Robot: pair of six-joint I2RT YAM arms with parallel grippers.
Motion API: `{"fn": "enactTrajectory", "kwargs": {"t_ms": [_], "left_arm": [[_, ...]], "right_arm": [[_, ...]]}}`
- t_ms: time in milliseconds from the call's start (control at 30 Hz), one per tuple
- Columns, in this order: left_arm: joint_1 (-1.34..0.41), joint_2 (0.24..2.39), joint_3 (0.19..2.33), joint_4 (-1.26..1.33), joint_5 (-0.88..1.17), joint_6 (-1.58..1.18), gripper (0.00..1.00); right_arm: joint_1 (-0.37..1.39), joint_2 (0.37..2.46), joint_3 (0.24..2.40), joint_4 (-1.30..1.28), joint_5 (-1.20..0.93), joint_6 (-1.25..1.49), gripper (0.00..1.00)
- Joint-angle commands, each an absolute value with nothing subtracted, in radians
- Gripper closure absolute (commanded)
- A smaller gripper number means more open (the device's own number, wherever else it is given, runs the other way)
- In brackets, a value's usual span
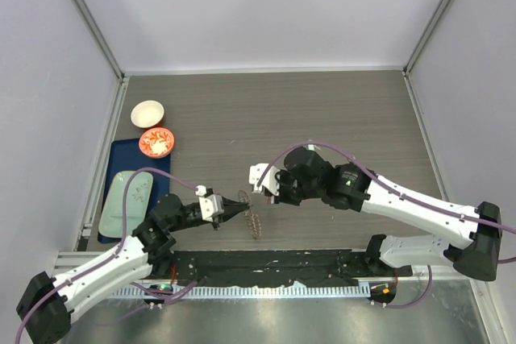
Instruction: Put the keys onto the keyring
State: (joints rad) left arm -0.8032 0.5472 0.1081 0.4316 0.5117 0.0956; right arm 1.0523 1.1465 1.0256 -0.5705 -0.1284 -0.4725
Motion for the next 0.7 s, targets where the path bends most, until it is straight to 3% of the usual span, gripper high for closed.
{"fn": "enactTrajectory", "kwargs": {"t_ms": [0,667], "left_arm": [[-0.805,0.566,0.160,0.528,0.580,0.121,1.00],[-0.805,0.637,0.135,0.681,0.637,0.061,1.00]], "right_arm": [[1.112,1.161,1.051,-0.604,-0.115,-0.548,0.99],[1.209,1.137,0.982,-0.483,-0.044,-0.551,0.99]]}}
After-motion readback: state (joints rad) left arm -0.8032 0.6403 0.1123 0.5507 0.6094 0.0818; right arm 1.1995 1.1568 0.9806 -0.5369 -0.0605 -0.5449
